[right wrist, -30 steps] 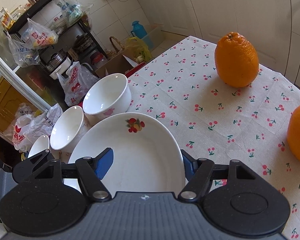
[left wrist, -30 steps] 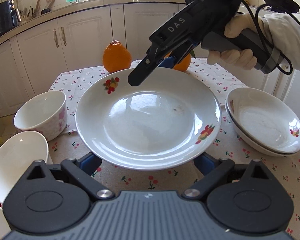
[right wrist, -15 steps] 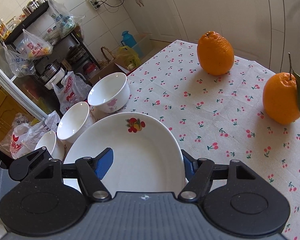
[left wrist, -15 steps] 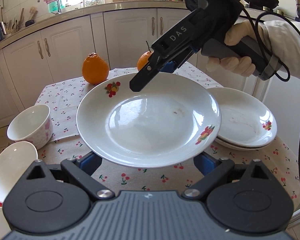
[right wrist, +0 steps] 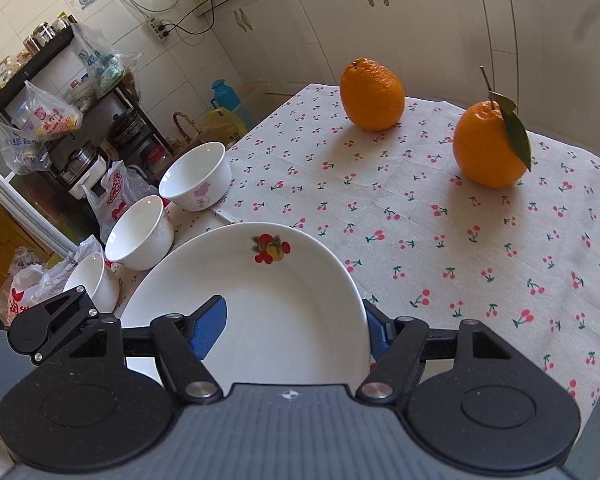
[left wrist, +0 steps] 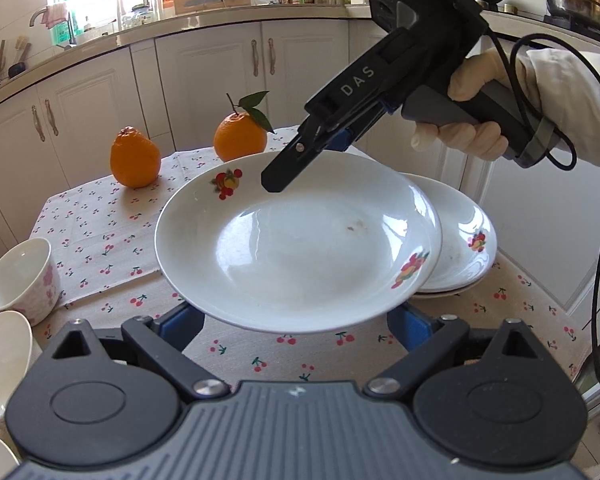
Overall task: Organize plates and bowls
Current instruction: 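Lift the fruit-decal plate with the right gripper and carry it to the plate stack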
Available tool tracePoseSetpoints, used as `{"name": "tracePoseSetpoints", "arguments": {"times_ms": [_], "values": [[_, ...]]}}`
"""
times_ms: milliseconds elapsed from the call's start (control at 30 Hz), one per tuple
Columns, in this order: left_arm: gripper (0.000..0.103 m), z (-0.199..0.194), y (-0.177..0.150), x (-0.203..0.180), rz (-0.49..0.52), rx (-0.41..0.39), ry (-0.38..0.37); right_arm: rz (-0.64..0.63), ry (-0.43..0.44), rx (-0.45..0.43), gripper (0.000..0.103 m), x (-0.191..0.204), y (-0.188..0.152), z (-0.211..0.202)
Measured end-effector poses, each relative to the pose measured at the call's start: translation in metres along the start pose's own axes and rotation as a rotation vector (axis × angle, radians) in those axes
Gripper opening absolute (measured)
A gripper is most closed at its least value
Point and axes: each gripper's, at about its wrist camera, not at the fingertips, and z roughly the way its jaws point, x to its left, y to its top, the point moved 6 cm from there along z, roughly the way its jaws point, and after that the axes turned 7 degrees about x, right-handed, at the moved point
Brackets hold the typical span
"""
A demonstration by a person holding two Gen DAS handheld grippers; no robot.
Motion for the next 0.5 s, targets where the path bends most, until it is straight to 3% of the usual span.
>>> {"name": "tracePoseSetpoints", "arguments": {"times_ms": [500], "values": [[0.097, 0.017, 0.007, -0.043, 0.107, 0.014, -0.105, 0.122, -0.075, -0.075, 0.077, -0.03, -0.053, -0.038]]}}
